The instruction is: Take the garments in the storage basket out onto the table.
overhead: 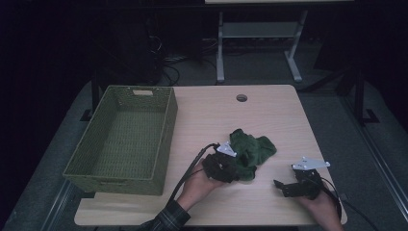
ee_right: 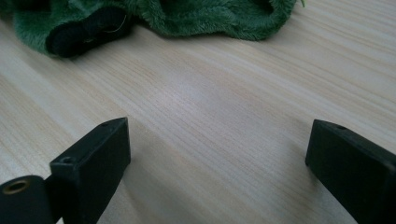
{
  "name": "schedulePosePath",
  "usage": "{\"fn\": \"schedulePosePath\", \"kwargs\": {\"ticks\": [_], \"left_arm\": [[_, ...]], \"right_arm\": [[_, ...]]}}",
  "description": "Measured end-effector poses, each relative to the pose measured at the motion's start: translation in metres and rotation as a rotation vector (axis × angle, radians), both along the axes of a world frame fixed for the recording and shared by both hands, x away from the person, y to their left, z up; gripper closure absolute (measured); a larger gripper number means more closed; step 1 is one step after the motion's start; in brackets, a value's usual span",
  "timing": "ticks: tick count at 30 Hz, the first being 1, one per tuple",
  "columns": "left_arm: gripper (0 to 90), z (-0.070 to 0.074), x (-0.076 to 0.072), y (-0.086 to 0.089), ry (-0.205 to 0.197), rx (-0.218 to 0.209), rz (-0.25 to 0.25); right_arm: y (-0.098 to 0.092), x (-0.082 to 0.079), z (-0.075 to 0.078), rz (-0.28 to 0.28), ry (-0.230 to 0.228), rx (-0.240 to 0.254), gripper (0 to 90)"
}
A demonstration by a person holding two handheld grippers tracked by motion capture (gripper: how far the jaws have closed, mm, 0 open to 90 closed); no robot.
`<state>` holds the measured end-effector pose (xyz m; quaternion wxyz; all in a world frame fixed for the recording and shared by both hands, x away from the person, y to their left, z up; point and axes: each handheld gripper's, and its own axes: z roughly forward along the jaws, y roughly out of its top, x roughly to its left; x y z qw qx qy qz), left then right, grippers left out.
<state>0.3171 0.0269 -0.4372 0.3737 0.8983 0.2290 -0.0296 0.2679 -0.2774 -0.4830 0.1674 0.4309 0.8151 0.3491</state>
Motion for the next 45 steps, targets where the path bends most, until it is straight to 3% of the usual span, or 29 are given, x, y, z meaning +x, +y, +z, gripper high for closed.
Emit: {"fn": "schedulePosePath", "kwargs": {"ticks": [9,10,15,23,28,34,39,40,41,43,45], "left_arm": [[59.5,-0.014,0.009,0.003,-0.028,0.025,0.021],[60.4,-0.015,0.009,0.003,-0.025,0.012,0.03],[67.9,-0.019,0.014,0.006,-0.03,0.011,0.031],[85.2,-0.024,0.02,0.009,-0.012,0.004,0.025],[87.6,-0.025,0.021,0.009,-0.007,0.003,0.021],[88.0,-0.025,0.02,0.008,-0.003,0.001,0.023],[88.5,-0.023,0.019,0.008,-0.003,-0.003,0.019],[88.5,-0.023,0.019,0.008,-0.003,-0.003,0.019],[88.5,-0.022,0.019,0.008,0.004,-0.011,0.022],[88.5,-0.02,0.019,0.008,0.003,-0.012,0.022],[88.5,-0.015,0.018,0.01,0.007,-0.04,0.024]], "right_arm": [[0.0,-0.001,0.0,-0.006,-0.001,0.0,9.1],[-0.001,-0.003,0.004,0.003,0.002,0.0,16.8],[0.004,-0.005,0.008,0.026,0.022,0.052,21.6],[0.036,-0.008,0.016,0.121,0.031,0.104,28.0],[0.05,-0.005,0.016,0.152,0.044,0.129,33.8],[0.071,0.002,0.01,0.165,0.072,0.126,47.3],[0.08,0.006,0.011,0.157,0.059,0.115,70.9],[0.08,0.006,0.011,0.157,0.059,0.115,70.9],[0.081,0.007,0.011,0.158,0.055,0.108,80.5],[0.079,0.007,0.012,0.156,0.053,0.106,83.1],[0.076,0.007,0.014,0.151,0.052,0.118,84.1]]}}
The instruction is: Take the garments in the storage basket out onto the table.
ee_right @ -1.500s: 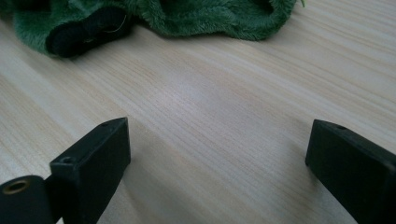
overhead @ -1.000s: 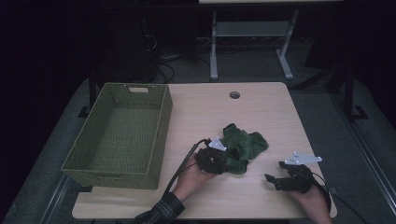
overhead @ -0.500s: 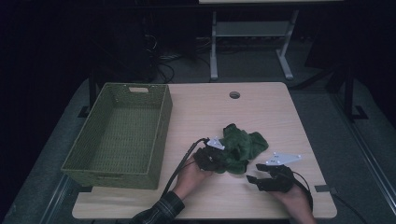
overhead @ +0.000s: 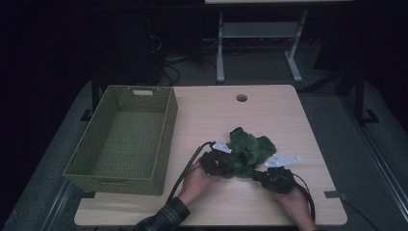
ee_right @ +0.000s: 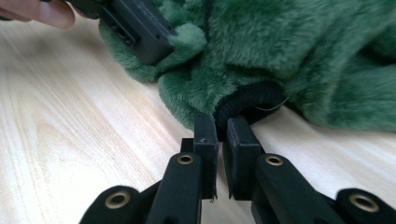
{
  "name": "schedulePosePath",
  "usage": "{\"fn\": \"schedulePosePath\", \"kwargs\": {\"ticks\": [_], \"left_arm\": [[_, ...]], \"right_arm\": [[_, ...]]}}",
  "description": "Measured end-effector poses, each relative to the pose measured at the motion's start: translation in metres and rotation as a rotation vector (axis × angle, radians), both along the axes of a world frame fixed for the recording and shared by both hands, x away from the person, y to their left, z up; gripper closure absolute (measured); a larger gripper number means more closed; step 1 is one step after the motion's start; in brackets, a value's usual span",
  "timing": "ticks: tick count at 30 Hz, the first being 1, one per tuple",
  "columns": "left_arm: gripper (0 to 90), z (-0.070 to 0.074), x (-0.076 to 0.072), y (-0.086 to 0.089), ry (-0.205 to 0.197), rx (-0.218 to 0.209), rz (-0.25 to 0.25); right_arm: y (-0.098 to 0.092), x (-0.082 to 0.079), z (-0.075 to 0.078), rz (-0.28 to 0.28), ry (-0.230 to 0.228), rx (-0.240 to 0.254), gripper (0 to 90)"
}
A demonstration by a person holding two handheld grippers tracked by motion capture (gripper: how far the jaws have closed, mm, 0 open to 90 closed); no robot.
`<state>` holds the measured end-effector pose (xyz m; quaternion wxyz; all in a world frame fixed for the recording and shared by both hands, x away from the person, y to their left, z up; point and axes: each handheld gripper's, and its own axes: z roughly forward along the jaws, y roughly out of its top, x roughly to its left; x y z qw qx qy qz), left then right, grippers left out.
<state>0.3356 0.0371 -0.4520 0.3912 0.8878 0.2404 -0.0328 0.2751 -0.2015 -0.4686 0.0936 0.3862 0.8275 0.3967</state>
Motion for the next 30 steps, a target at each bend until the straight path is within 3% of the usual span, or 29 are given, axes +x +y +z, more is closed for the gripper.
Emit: {"fn": "schedulePosePath", "kwargs": {"ticks": [10,16,23,26,30], "left_arm": [[88.5,0.033,-0.003,0.019,-0.019,-0.099,0.024],[88.5,0.049,-0.001,0.049,-0.037,-0.14,0.095],[88.6,0.046,-0.002,0.071,-0.021,-0.13,0.144],[88.6,0.032,-0.007,0.074,0.018,-0.089,0.148],[86.3,0.02,-0.01,0.071,0.043,-0.044,0.15]], "right_arm": [[-0.025,-0.002,0.018,-0.024,-0.045,0.014,85.0],[-0.051,-0.007,0.028,-0.068,-0.08,-0.006,85.3],[-0.076,-0.013,0.033,-0.129,-0.087,-0.002,85.4],[-0.09,-0.019,0.032,-0.151,-0.071,0.001,85.4],[-0.091,-0.022,0.025,-0.139,-0.037,-0.012,83.4]]}}
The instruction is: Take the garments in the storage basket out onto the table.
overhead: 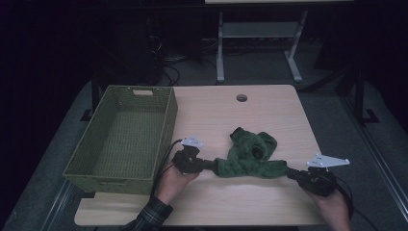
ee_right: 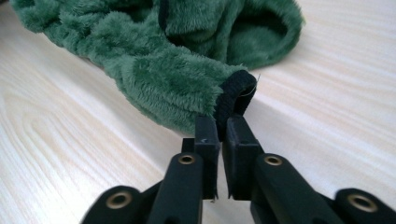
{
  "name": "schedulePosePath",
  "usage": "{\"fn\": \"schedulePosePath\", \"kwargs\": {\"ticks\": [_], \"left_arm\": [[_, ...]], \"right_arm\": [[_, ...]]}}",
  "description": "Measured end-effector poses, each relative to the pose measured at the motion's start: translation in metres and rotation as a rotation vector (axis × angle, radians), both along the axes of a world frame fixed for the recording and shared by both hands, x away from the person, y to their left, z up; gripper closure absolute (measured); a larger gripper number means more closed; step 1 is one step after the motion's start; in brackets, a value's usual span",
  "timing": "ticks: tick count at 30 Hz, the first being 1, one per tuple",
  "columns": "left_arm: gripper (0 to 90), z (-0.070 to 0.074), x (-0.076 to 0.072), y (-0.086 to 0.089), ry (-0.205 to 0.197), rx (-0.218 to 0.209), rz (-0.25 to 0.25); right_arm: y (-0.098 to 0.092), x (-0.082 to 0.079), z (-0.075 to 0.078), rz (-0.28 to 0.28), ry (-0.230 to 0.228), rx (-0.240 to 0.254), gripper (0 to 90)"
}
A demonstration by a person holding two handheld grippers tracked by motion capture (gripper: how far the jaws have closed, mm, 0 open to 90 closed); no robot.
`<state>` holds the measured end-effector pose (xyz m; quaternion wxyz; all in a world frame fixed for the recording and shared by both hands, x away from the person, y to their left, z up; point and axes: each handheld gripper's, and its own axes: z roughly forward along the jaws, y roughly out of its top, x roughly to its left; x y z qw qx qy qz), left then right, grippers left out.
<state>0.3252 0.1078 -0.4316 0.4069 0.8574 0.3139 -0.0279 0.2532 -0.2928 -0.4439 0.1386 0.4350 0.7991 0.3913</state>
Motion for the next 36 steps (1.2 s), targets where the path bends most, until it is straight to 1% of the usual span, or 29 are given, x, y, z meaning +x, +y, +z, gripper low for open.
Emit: {"fn": "schedulePosePath", "kwargs": {"ticks": [1,3,4,5,7,8,10,11,12,13,14,16,17,18,19,20,22,23,24,26,27,28,29,30,31,32,33,34,36], "left_arm": [[84.6,0.001,-0.001,0.0,-0.012,0.006,0.005],[79.6,0.008,-0.002,0.001,-0.034,0.008,0.015],[78.0,0.012,-0.003,0.002,-0.043,-0.005,0.025],[78.0,0.016,-0.004,0.003,-0.052,-0.011,0.023],[78.0,0.023,-0.007,0.003,-0.064,-0.034,0.02],[79.1,0.025,-0.009,0.001,-0.067,-0.044,0.01],[82.6,0.028,-0.013,-0.003,-0.067,-0.057,-0.019],[85.4,0.028,-0.013,-0.003,-0.067,-0.057,-0.019],[88.4,0.03,-0.019,-0.012,-0.059,-0.07,-0.075],[89.4,0.03,-0.021,-0.018,-0.053,-0.075,-0.093],[89.4,0.03,-0.021,-0.018,-0.053,-0.075,-0.093],[89.5,0.027,-0.025,-0.027,-0.045,-0.067,-0.127],[89.5,0.024,-0.027,-0.031,-0.034,-0.066,-0.137],[89.5,0.017,-0.028,-0.038,-0.022,-0.052,-0.154],[89.5,0.013,-0.028,-0.041,-0.013,-0.044,-0.161],[89.5,0.013,-0.028,-0.041,-0.013,-0.044,-0.161],[89.5,0.005,-0.027,-0.045,-0.004,-0.026,-0.158],[89.5,0.0,-0.026,-0.047,-0.008,-0.007,-0.154],[89.5,-0.009,-0.021,-0.048,-0.017,0.034,-0.135],[89.5,-0.016,-0.015,-0.048,-0.042,0.089,-0.115],[89.5,-0.02,-0.013,-0.047,-0.048,0.106,-0.101],[89.5,-0.023,-0.009,-0.046,-0.044,0.116,-0.099],[89.5,-0.023,-0.009,-0.046,-0.044,0.116,-0.099],[89.5,-0.027,-0.005,-0.045,-0.047,0.138,-0.076],[89.5,-0.029,-0.002,-0.044,-0.053,0.158,-0.087],[89.6,-0.031,0.0,-0.043,-0.042,0.141,-0.084],[89.6,-0.032,0.001,-0.042,-0.031,0.125,-0.078],[89.6,-0.031,0.002,-0.042,-0.03,0.134,-0.088],[89.6,-0.031,-0.001,-0.041,-0.028,0.135,-0.087]], "right_arm": [[0.0,-0.001,-0.001,-0.002,0.002,-0.007,81.1],[-0.001,-0.001,-0.001,-0.01,-0.004,-0.008,72.1],[-0.002,-0.001,0.001,-0.018,-0.011,-0.003,71.9],[-0.003,-0.002,0.003,-0.02,-0.017,0.005,70.3],[-0.004,-0.003,0.007,-0.03,-0.036,0.001,69.3],[-0.003,-0.003,0.009,-0.03,-0.041,0.004,70.6],[-0.001,-0.003,0.011,-0.015,-0.05,0.01,77.9],[-0.001,-0.003,0.011,-0.015,-0.05,0.01,77.9],[0.003,-0.001,0.011,0.004,-0.053,0.004,83.9],[0.006,0.0,0.011,0.014,-0.047,0.0,85.3],[0.009,0.002,0.01,0.022,-0.045,-0.007,87.1],[0.013,0.007,0.007,0.038,-0.034,-0.016,89.4],[0.013,0.007,0.007,0.038,-0.034,-0.016,89.4],[0.016,0.012,0.004,0.051,-0.026,-0.024,89.6],[0.017,0.015,0.003,0.054,-0.016,-0.029,89.6],[0.017,0.015,0.003,0.054,-0.016,-0.029,89.6],[0.02,0.02,-0.002,0.061,0.003,-0.039,89.6],[0.02,0.022,-0.003,0.065,0.007,-0.047,89.6],[0.02,0.023,-0.005,0.062,0.01,-0.052,89.6],[0.021,0.026,-0.007,0.059,0.012,-0.071,89.6],[0.021,0.027,-0.008,0.059,0.016,-0.076,89.6],[0.021,0.029,-0.009,0.064,0.017,-0.085,89.6],[0.022,0.03,-0.011,0.062,0.024,-0.095,89.6],[0.022,0.032,-0.013,0.067,0.023,-0.112,89.6],[0.023,0.034,-0.016,0.07,0.031,-0.126,89.7],[0.023,0.036,-0.02,0.074,0.041,-0.145,89.7],[0.023,0.036,-0.023,0.078,0.048,-0.148,89.7],[0.022,0.036,-0.023,0.072,0.052,-0.131,89.8],[0.021,0.035,-0.022,0.076,0.063,-0.126,89.8]]}}
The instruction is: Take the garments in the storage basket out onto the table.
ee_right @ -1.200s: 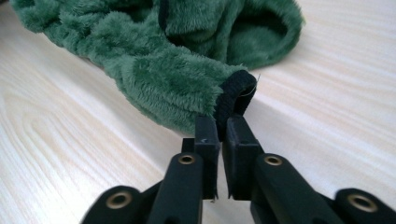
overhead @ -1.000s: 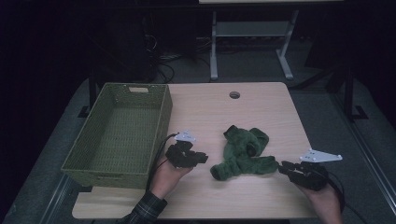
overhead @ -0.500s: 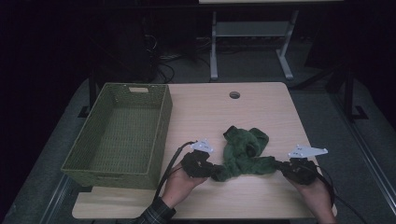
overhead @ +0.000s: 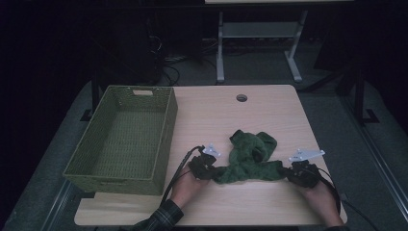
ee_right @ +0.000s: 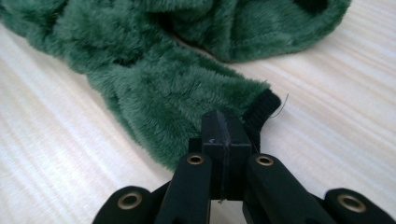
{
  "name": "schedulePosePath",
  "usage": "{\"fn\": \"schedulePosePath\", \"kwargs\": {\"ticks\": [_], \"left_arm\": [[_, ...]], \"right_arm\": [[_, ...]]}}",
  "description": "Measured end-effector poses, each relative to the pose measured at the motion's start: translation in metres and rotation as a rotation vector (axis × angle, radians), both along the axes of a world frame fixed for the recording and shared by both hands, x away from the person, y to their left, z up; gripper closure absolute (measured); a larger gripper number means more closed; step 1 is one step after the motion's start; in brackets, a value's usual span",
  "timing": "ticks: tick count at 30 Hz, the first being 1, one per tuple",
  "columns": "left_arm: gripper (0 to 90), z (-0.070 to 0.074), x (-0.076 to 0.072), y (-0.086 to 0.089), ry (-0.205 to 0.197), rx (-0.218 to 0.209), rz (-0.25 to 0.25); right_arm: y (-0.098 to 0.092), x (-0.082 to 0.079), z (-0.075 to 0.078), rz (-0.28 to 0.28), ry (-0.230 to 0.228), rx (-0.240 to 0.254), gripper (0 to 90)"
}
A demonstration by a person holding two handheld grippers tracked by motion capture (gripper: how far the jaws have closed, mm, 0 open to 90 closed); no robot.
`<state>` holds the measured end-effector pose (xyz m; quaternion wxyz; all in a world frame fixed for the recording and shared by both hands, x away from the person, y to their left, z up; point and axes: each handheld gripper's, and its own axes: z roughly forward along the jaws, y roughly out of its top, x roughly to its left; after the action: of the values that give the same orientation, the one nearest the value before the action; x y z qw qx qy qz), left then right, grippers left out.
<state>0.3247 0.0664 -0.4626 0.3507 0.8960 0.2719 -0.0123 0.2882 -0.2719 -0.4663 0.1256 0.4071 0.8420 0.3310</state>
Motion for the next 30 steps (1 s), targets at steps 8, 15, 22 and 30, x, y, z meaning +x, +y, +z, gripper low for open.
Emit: {"fn": "schedulePosePath", "kwargs": {"ticks": [8,15,22,30], "left_arm": [[89.7,0.002,-0.012,0.015,0.044,0.011,-0.028],[89.6,0.003,-0.028,0.031,0.087,0.007,-0.04],[78.1,0.011,-0.029,0.032,0.076,-0.016,-0.041],[58.7,0.034,0.002,0.02,0.002,-0.052,-0.008]], "right_arm": [[0.003,-0.023,0.001,0.037,0.039,0.027,89.8],[0.012,-0.05,0.002,0.086,0.063,0.036,89.8],[0.016,-0.056,0.006,0.093,0.05,0.05,82.9],[0.03,-0.035,0.023,0.09,-0.001,0.111,67.7]]}}
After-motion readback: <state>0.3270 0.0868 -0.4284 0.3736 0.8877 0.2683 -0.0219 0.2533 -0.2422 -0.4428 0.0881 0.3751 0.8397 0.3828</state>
